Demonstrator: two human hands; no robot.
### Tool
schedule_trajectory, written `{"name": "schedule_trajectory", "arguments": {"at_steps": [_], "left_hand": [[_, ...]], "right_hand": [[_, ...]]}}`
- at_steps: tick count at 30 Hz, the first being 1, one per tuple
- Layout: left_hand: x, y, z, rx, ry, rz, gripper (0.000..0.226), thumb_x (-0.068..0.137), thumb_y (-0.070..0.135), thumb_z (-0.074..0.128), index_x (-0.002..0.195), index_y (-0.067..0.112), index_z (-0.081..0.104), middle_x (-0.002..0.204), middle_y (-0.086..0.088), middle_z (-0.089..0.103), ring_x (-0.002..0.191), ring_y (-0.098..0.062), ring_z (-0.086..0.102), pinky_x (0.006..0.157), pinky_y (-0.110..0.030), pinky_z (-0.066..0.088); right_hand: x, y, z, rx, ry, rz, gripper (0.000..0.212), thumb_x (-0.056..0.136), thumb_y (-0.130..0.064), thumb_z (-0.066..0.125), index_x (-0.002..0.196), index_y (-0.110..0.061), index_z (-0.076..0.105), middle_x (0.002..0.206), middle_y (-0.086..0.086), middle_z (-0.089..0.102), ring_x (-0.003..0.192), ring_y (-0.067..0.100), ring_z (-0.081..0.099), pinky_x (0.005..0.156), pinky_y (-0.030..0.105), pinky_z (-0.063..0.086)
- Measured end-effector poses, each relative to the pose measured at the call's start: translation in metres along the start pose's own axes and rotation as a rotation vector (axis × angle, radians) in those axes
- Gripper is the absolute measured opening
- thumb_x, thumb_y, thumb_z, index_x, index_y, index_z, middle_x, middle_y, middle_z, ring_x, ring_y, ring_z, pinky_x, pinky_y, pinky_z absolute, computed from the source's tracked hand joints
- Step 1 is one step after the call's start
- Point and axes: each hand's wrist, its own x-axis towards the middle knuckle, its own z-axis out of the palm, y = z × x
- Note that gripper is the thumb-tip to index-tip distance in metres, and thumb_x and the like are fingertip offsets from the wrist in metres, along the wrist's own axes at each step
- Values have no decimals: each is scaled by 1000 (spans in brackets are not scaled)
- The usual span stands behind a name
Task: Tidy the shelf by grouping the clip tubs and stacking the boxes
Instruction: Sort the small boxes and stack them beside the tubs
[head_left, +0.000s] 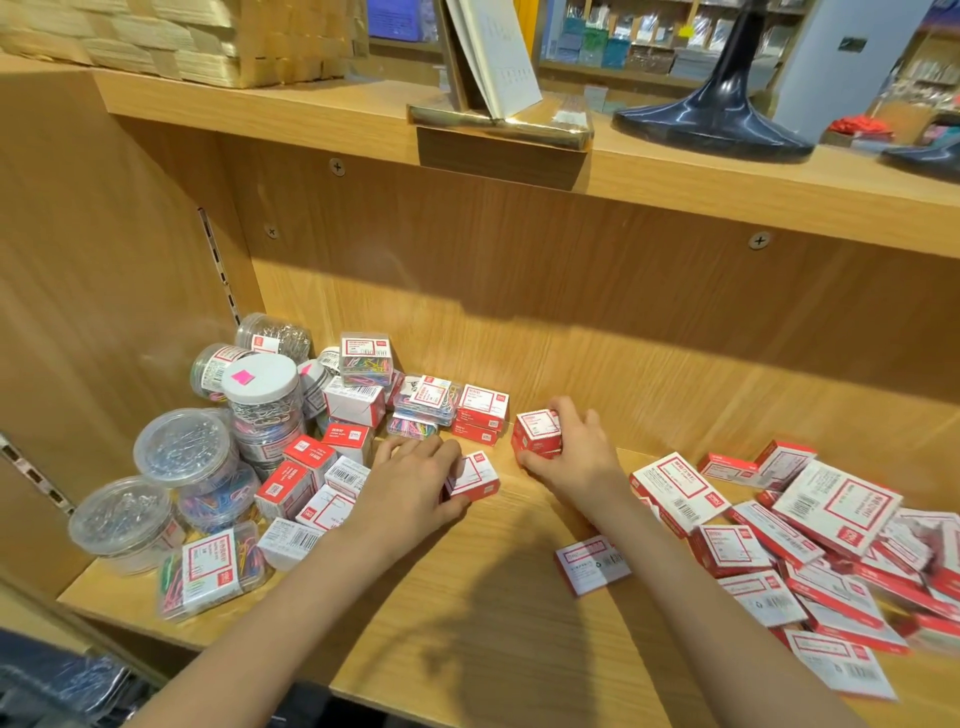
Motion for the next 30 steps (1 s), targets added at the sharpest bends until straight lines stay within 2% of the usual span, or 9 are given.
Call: {"name": "schedule_trajectory", "arguments": {"at_steps": [2, 5, 8, 11, 17, 23, 25, 27, 30], "left_hand": [[0, 0, -1, 2, 2, 0, 29, 81, 41, 61, 94, 18, 51, 99, 0, 58, 100, -24, 53, 92, -35, 26], [0, 1, -1, 21, -9, 1, 29, 82, 43, 59, 96, 19, 50, 102, 2, 57, 102, -21, 51, 91, -33, 24], [-1, -2, 1, -26, 19, 15, 28, 77, 36, 66, 92, 18, 52, 94, 1, 57, 95, -24, 54, 83, -30, 21], [-1, -4, 1, -47, -44, 11, 27, 79, 37, 62, 95, 21, 47, 100, 6, 53, 98, -18, 52, 86, -29, 20], [1, -7, -2, -95, -95, -16, 27, 78, 36, 63, 95, 24, 45, 101, 9, 54, 97, -15, 53, 91, -31, 25], [4, -2, -3, -180, -95, -37, 24, 78, 25, 65, 95, 22, 47, 99, 7, 56, 95, -16, 52, 88, -30, 30], [9, 0, -3, -241, -92, -33, 24, 77, 19, 66, 95, 19, 50, 96, 4, 57, 91, -19, 54, 84, -30, 36], [12, 4, 0, -301, -82, -33, 26, 75, 15, 68, 95, 18, 51, 95, 3, 55, 88, -19, 55, 75, -28, 39], [17, 11, 4, -366, -72, -76, 33, 75, 11, 70, 94, 19, 45, 99, 1, 54, 86, -17, 57, 71, -31, 45]], "right_hand": [[1, -3, 6, -22, 66, 24, 65, 76, -40, 71, 127, -17, 36, 114, 10, 43, 107, 31, 52, 88, 35, 42], [5, -2, 6, 35, 40, 25, 69, 73, -39, 74, 126, -16, 36, 115, 10, 47, 108, 28, 50, 87, 34, 41], [6, 8, 3, 20, 36, -48, 53, 76, -27, 73, 116, -19, 39, 110, 7, 57, 103, 25, 54, 81, 33, 41], [4, 13, 6, -39, 127, -98, 37, 82, -19, 66, 111, -20, 42, 102, 5, 62, 94, 25, 57, 74, 33, 43], [11, 2, 20, -25, 204, -104, 36, 83, -20, 64, 110, -16, 41, 98, 7, 63, 90, 29, 60, 70, 37, 47], [7, 17, 5, 200, 75, -203, 41, 80, -7, 65, 116, -22, 52, 76, -5, 55, 66, 5, 50, 64, 17, 39], [1, 22, 2, 263, 96, -201, 46, 79, -3, 64, 119, -24, 54, 77, -5, 55, 63, 3, 50, 62, 10, 39], [-5, 24, 1, 307, 75, -187, 44, 77, -5, 68, 117, -19, 54, 83, -2, 58, 67, 6, 54, 64, 13, 43], [-13, 19, 4, 356, -113, -191, 49, 73, -13, 75, 117, -17, 52, 101, -2, 58, 86, 14, 55, 73, 23, 48]]}}
